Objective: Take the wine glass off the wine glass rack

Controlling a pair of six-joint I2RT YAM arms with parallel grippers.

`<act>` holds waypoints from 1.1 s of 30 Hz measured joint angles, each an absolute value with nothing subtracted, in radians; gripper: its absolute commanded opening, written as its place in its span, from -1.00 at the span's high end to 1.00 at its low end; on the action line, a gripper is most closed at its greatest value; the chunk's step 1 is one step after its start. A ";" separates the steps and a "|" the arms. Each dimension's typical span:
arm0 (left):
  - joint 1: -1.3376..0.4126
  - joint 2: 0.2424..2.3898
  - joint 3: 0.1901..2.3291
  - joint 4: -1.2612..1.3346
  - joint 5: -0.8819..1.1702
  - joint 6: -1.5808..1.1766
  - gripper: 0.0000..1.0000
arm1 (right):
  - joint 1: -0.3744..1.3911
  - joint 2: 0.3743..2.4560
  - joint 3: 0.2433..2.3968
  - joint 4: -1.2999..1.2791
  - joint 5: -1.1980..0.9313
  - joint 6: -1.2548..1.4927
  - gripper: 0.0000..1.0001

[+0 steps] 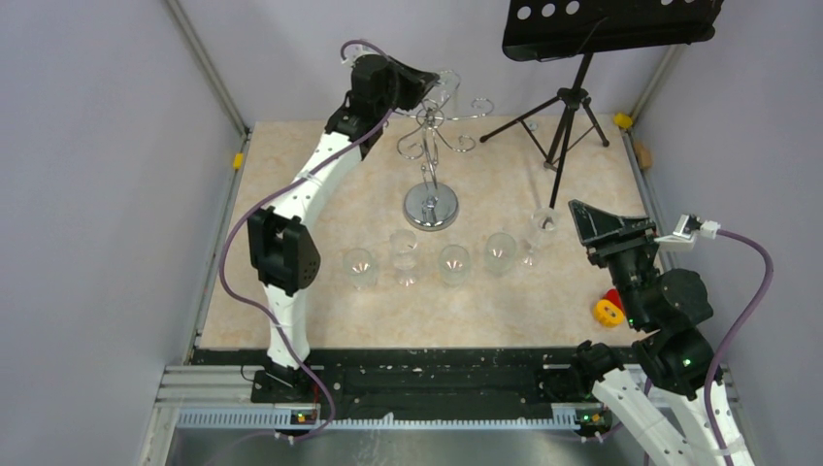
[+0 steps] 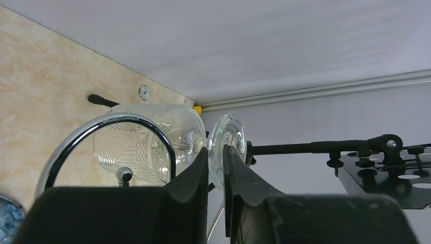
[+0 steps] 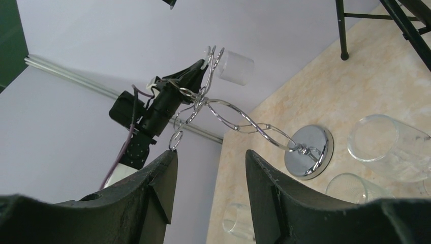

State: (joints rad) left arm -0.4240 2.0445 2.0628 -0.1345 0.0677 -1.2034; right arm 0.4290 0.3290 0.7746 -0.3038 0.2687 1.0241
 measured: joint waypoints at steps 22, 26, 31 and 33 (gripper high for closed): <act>-0.435 1.985 2.008 -0.120 0.030 -1.137 1.00 | 0.429 0.329 0.775 -0.307 0.277 1.024 0.00; -0.434 1.985 1.989 -0.081 0.048 -1.162 1.00 | 0.429 0.329 0.775 -0.307 0.279 1.024 0.01; -0.427 1.985 1.969 -0.036 0.089 -1.212 1.00 | 0.429 0.329 0.775 -0.307 0.280 1.023 0.01; -0.426 1.985 1.965 -0.018 0.108 -1.229 1.00 | 0.429 0.329 0.775 -0.307 0.280 1.023 0.01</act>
State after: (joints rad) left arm -0.4255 1.9854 1.9652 -0.0181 0.1078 -1.2289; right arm 0.4290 0.3290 0.7746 -0.3073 0.2802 1.0233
